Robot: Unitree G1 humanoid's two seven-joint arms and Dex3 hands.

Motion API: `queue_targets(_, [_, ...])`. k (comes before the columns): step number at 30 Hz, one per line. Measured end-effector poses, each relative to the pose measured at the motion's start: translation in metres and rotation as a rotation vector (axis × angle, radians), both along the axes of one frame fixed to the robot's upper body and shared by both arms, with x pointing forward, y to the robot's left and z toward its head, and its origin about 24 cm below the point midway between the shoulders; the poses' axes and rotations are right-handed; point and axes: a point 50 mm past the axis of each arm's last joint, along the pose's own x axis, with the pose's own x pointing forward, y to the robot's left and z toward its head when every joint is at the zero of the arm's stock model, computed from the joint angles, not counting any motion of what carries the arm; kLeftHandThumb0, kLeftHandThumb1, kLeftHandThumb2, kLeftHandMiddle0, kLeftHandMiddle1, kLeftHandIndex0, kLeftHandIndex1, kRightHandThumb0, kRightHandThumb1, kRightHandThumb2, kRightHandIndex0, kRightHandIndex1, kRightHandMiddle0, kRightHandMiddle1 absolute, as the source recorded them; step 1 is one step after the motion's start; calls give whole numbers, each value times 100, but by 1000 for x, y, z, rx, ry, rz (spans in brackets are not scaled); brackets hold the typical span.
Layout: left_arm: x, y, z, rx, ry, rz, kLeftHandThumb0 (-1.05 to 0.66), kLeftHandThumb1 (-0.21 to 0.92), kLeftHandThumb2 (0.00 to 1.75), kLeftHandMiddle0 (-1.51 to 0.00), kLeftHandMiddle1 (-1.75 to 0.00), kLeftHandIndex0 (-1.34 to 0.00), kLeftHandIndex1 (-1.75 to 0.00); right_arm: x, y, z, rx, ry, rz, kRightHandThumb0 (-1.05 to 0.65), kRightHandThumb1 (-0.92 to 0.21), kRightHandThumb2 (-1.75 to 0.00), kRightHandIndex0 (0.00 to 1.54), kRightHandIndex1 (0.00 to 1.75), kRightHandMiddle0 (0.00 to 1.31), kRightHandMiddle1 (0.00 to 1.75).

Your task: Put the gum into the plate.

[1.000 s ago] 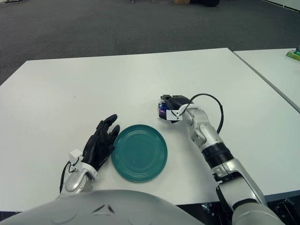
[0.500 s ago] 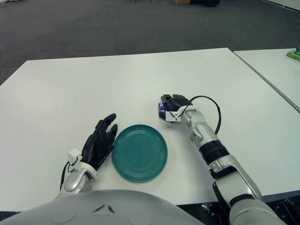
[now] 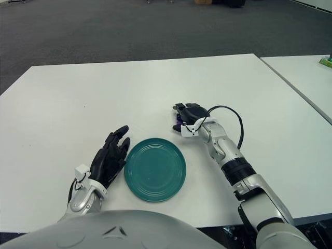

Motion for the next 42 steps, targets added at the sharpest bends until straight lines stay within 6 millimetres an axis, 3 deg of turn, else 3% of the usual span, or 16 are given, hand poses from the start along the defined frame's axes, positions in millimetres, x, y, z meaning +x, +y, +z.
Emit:
queue_targets(11, [0, 0, 0, 3, 7, 10, -102, 92, 106, -20, -1, 0, -56, 1, -7, -2, -92, -37, 54, -88, -92, -79, 33, 5, 0, 57])
queue_targets(16, [0, 0, 0, 3, 7, 12, -101, 92, 105, -20, -1, 0, -55, 4, -7, 0, -125, -72, 82, -83, -92, -71, 41, 7, 0, 97])
queue_targets(21, [0, 0, 0, -1, 9, 14, -101, 92, 105, -20, -1, 0, -53, 7, -5, 2, -149, -94, 106, -81, -92, -66, 45, 8, 0, 115])
queue_targets(28, [1, 1, 1, -11, 8, 20, -103, 92, 105, -23, -1, 0, -57, 8, -4, 2, -157, -96, 108, -81, -92, -65, 47, 8, 0, 116])
queue_targets(42, [1, 2, 5, -21, -1, 23, -102, 92, 105, -23, -1, 0, -54, 15, 0, -9, -143, -123, 36, -83, -92, -75, 51, 9, 0, 97])
